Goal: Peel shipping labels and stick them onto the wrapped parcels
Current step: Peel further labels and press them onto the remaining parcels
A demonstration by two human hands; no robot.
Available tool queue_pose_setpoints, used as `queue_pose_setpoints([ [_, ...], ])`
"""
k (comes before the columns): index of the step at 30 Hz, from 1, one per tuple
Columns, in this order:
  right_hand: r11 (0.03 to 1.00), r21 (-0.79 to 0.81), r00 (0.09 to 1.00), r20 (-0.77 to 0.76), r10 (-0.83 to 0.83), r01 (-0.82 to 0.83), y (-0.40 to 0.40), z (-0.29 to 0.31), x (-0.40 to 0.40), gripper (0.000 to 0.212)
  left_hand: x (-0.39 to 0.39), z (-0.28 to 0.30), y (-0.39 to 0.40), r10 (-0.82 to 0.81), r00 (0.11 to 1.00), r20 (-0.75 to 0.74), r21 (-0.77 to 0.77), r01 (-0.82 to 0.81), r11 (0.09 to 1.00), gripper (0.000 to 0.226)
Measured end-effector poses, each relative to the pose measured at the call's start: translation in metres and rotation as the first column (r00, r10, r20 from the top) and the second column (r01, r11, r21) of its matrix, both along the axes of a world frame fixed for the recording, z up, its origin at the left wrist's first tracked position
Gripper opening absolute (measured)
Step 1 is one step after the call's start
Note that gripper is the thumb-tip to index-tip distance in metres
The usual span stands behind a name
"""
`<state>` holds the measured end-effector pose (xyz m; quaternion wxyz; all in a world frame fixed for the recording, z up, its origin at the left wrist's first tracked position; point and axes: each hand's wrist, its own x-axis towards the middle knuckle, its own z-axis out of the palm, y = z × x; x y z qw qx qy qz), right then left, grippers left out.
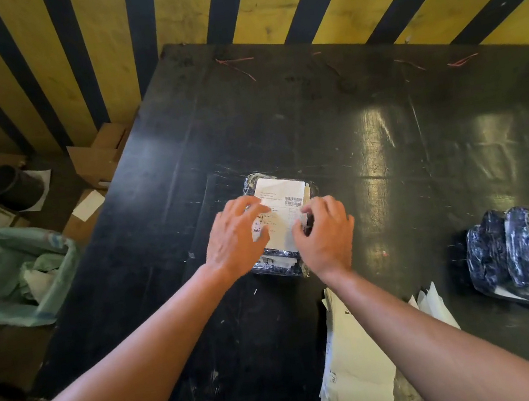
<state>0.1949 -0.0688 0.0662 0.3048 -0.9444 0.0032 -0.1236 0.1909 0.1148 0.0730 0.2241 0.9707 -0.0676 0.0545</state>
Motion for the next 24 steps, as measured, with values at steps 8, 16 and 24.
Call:
queue_pose_setpoints([
  [8, 0.837, -0.245, 0.863, -0.278, 0.423, -0.489, 0.002, -0.009, -0.002, 0.064, -0.02, -0.027, 0.007, -0.183, 0.961, -0.207, 0.094, 0.205, 0.974, 0.065],
  [16, 0.813, -0.345, 0.841, -0.454, 0.294, -0.47, 0.004, 0.006, 0.051, 0.067, -0.019, -0.022, 0.004, -0.171, 0.969, -0.181, 0.114, 0.193, 0.975, 0.062],
  [24, 0.743, -0.388, 0.825, -0.403, 0.396, -0.546, -0.007, 0.009, 0.038, 0.066, -0.022, -0.017, 0.001, -0.145, 0.972, -0.185, 0.121, 0.168, 0.978, 0.065],
])
